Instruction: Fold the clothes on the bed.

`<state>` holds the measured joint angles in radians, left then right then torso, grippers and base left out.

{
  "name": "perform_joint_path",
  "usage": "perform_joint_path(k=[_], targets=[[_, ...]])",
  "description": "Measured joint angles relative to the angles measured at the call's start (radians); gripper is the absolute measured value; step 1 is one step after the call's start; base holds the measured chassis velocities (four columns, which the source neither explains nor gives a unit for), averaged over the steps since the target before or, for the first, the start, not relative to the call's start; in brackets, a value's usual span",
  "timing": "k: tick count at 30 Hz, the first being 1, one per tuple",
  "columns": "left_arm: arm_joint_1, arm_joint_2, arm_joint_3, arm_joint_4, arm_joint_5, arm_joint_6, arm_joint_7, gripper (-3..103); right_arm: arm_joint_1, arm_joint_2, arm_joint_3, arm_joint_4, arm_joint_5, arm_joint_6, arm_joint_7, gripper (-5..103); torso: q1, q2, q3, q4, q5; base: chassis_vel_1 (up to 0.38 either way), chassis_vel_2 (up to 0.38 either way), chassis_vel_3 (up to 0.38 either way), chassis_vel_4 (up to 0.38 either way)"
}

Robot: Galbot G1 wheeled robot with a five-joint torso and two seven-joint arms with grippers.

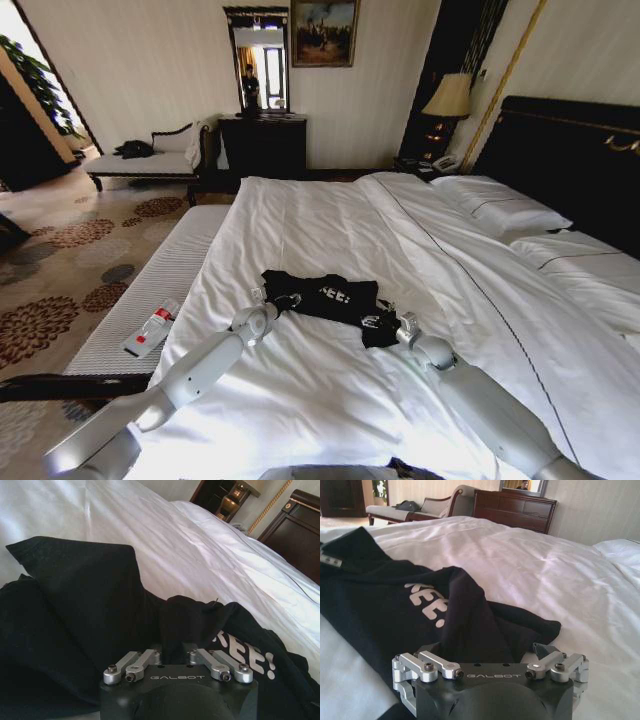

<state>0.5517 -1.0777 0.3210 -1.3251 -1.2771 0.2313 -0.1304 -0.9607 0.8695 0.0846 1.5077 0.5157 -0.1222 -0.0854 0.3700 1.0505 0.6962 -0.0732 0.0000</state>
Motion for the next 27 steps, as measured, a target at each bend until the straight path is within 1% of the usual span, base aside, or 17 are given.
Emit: perform_joint_path(k=[2,3,5,6,15,20,21,22,24,26,27], targets=[[-0.001,0.0,-0.006,0.004,-0.001,-0.002,0.0,11,-0.001,0.002,0.012,0.015,0.026,-0.009,0.008,100,0.0,0.0,0.0,0.0,0.0,0.0,0.0,0.0,0.0],[-0.001,0.0,-0.006,0.004,-0.001,-0.002,0.0,11,-0.001,0.002,0.012,0.015,0.026,-0.009,0.008,100,0.0,0.0,0.0,0.0,0.0,0.0,0.0,0.0,0.0],[-0.005,0.001,-0.015,0.004,-0.003,-0.004,-0.001,2,-0.002,0.004,0.022,0.025,0.049,-0.018,0.015,100,0.0,0.0,0.0,0.0,0.0,0.0,0.0,0.0,0.0],[-0.007,0.002,-0.022,0.004,-0.006,-0.005,-0.002,1,-0.002,0.004,0.027,0.03,0.059,-0.022,0.018,100,0.0,0.0,0.0,0.0,0.0,0.0,0.0,0.0,0.0],[-0.009,0.009,-0.025,-0.005,-0.018,-0.01,-0.002,1,-0.017,0.004,0.047,0.036,0.082,-0.028,0.026,100,0.0,0.0,0.0,0.0,0.0,0.0,0.0,0.0,0.0],[0.0,0.012,-0.03,-0.021,-0.017,-0.016,-0.002,1,-0.03,0.008,0.061,0.054,0.137,-0.044,0.036,100,0.0,0.0,0.0,-0.0001,-0.0002,0.0,0.0,0.0,0.0],[0.009,0.03,-0.042,-0.048,-0.025,-0.017,-0.002,1,-0.033,0.012,0.073,0.057,0.189,-0.06,0.047,100,0.0,0.0,0.0,-0.0001,0.0,0.0,0.0,0.0,0.0],[0.014,0.041,-0.048,-0.061,-0.029,-0.017,-0.002,1,-0.033,0.014,0.077,0.057,0.208,-0.065,0.051,100,0.0,0.0,0.0,-0.0002,0.0,0.0,0.0,0.0,0.0],[0.02,0.052,-0.053,-0.073,-0.032,-0.018,-0.002,1,-0.033,0.016,0.081,0.057,0.224,-0.069,0.055,100,0.0,0.0,0.0,-0.0001,-0.0001,0.0,0.0,0.0,0.0],[0.041,0.09,-0.07,-0.109,-0.041,-0.018,-0.002,1,-0.033,0.019,0.088,0.052,0.253,-0.077,0.061,100,0.0,0.0,0.0,0.0001,0.0,0.0,0.0,0.0,0.0],[0.041,0.09,-0.07,-0.109,-0.041,-0.018,-0.002,1,-0.033,0.019,0.088,0.052,0.253,-0.077,0.061,100,0.0,0.0,0.0,0.0001,0.0,0.0,0.0,0.0,0.0]])
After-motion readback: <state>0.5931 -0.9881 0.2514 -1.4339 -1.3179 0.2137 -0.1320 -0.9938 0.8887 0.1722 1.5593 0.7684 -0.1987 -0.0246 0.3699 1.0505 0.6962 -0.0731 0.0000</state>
